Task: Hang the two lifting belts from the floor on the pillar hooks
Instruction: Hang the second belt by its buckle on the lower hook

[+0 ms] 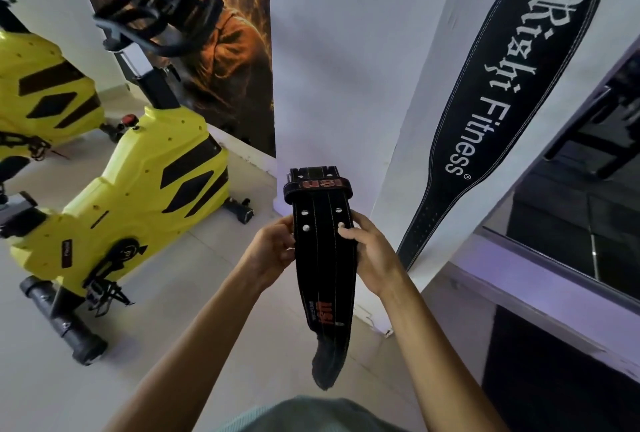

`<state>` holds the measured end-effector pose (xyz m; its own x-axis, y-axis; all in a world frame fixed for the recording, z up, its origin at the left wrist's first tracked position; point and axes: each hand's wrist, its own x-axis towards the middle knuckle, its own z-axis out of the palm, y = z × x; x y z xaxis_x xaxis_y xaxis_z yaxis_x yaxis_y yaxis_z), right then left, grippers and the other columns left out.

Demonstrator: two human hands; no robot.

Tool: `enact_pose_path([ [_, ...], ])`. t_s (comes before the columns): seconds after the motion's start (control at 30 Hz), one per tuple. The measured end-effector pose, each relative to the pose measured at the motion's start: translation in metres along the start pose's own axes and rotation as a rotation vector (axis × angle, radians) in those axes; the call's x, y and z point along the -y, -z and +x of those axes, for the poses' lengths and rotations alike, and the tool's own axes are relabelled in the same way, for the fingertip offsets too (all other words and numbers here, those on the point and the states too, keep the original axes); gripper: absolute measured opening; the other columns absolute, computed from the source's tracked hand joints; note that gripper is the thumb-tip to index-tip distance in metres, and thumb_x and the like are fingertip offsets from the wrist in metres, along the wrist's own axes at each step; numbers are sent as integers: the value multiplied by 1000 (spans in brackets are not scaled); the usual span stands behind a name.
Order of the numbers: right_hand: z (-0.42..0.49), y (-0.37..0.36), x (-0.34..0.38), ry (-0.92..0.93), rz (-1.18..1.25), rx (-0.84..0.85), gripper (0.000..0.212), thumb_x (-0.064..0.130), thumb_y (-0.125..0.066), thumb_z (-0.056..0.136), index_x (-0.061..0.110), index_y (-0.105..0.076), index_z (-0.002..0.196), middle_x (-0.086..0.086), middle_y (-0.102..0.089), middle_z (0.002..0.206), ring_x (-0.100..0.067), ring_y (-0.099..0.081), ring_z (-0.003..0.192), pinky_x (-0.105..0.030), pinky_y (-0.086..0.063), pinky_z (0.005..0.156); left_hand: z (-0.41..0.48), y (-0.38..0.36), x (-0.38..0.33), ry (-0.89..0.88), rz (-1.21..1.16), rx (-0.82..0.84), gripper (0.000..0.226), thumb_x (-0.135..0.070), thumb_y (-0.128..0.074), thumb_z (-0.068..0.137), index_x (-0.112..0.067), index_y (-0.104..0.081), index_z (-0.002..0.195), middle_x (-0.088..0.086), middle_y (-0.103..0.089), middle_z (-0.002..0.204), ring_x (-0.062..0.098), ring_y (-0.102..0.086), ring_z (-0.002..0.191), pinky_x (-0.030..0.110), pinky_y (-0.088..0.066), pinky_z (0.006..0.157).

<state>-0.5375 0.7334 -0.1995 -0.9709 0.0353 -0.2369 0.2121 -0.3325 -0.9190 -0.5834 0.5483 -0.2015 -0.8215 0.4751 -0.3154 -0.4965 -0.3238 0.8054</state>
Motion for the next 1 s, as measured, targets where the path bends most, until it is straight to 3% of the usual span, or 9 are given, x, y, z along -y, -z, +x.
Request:
enact_pose_path([
  [0.13,0,7,4,-21,117,0,29,18,-47,91,14,-71,108,-6,-70,95,-21,-66,89,-35,-51,77,-4,-5,-8,6,-4,-57,25,-23,-48,87,-13,-71,86,4,-67,87,18,-56,84,33,-45,75],
  [0.2,-1,7,8,-49,177,-15,30,30,-46,91,11,-70,91,-9,-66,89,-19,-64,77,-35,-50,70,-5,-10,-6,-18,86,-109,23,-29,-55,92,-11,-67,98,7,-69,97,25,-63,92,34,-52,79],
  [0.27,0,4,11,-67,149,-62,43,47,-48,92,11,-67,81,-10,-68,83,-20,-66,74,-36,-51,69,-7,-14,-2,-73,170,-135,24,-13,-63,89,-6,-63,111,15,-69,110,33,-67,102,35,-59,80],
  [0.4,3,-1,13,-61,59,-122,69,75,-46,83,23,-65,125,-6,-72,118,-25,-66,110,-46,-52,94,-8,-20,4,-145,295,-88,28,-2,-68,83,-3,-62,110,15,-71,107,18,-73,88,22,-58,68],
  [0.47,1,0,18,-60,132,-119,77,79,-43,81,23,-61,131,-11,-66,129,-31,-60,122,-52,-44,106,-7,-21,6,-143,358,-62,31,-2,-70,81,-1,-63,111,15,-71,107,16,-73,87,20,-57,68],
  [0.7,-4,11,56,9,207,-140,73,70,-42,88,11,-65,124,-8,-73,116,-27,-66,111,-43,-51,86,-11,-15,19,-154,586,26,32,5,-71,78,-6,-65,107,20,-69,109,27,-66,97,22,-57,74],
  [0.8,-7,4,52,16,124,-177,46,57,-47,93,20,-72,102,0,-76,87,-23,-66,92,-37,-47,71,-8,-13,13,-198,794,137,48,11,-70,74,-12,-61,116,13,-66,114,22,-62,106,30,-55,84],
  [0.87,-9,-2,46,37,159,-186,33,48,-51,95,22,-71,94,3,-74,82,-22,-64,89,-37,-47,74,-10,-12,5,-155,890,270,63,12,-67,73,-23,-54,124,4,-62,118,16,-57,113,24,-50,86],
  [1.0,-12,-8,37,57,203,-173,32,47,-51,96,25,-73,87,5,-76,89,-22,-65,96,-41,-48,86,-21,-14,-18,-85,498,459,68,-10,-63,79,-25,-39,141,7,-55,136,25,-55,123,39,-50,98],
])
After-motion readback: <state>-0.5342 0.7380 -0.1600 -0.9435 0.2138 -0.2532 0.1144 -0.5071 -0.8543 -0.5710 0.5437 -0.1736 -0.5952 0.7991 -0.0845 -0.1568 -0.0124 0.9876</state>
